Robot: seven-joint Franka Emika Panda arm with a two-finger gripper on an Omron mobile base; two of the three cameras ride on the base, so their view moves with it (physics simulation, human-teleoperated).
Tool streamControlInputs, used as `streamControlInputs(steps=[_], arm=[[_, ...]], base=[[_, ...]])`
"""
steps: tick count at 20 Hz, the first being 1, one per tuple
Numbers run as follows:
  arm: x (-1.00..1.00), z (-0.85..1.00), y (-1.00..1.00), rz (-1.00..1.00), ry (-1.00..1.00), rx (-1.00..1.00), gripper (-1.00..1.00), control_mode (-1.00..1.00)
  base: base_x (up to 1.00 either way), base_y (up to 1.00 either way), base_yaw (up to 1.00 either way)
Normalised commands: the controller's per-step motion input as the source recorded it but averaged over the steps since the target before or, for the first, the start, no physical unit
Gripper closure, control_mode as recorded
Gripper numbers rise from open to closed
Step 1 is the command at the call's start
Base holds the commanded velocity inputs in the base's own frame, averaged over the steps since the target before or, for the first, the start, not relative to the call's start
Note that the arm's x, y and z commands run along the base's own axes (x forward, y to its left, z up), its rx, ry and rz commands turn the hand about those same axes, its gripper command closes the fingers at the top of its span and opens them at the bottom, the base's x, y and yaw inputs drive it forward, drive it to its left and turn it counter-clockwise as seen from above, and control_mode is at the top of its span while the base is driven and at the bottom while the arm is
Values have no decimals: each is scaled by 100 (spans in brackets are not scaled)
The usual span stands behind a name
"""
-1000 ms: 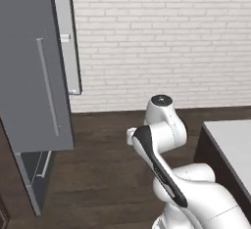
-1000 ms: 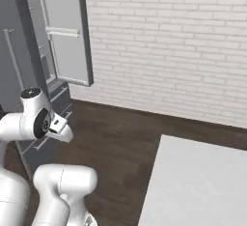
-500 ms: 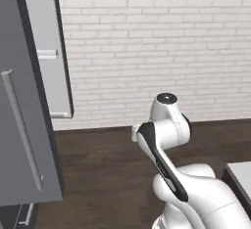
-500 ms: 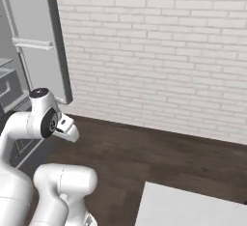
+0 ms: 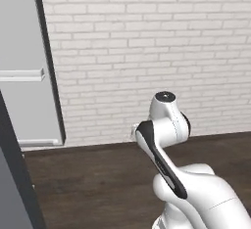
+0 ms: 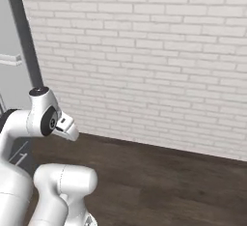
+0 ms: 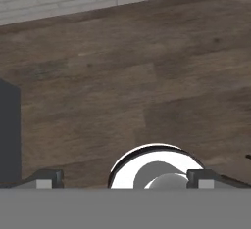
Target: Place one tomato and one chicken drumstick in each tupperware on the nearby counter, to pack two identical lunches.
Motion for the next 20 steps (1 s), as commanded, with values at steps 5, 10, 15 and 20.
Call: streamControlInputs(steps=[5, 10, 15, 20], arm=[[0, 0, 0, 0, 0, 0, -100, 100], [0, 0, 0, 0, 0, 0, -100, 100], [0, 0, 0, 0, 0, 0, -100, 100], [0, 0, 0, 0, 0, 0, -100, 100]], base=[[100, -42, 31], [95, -50, 21], [88, -51, -38], [100, -34, 0]])
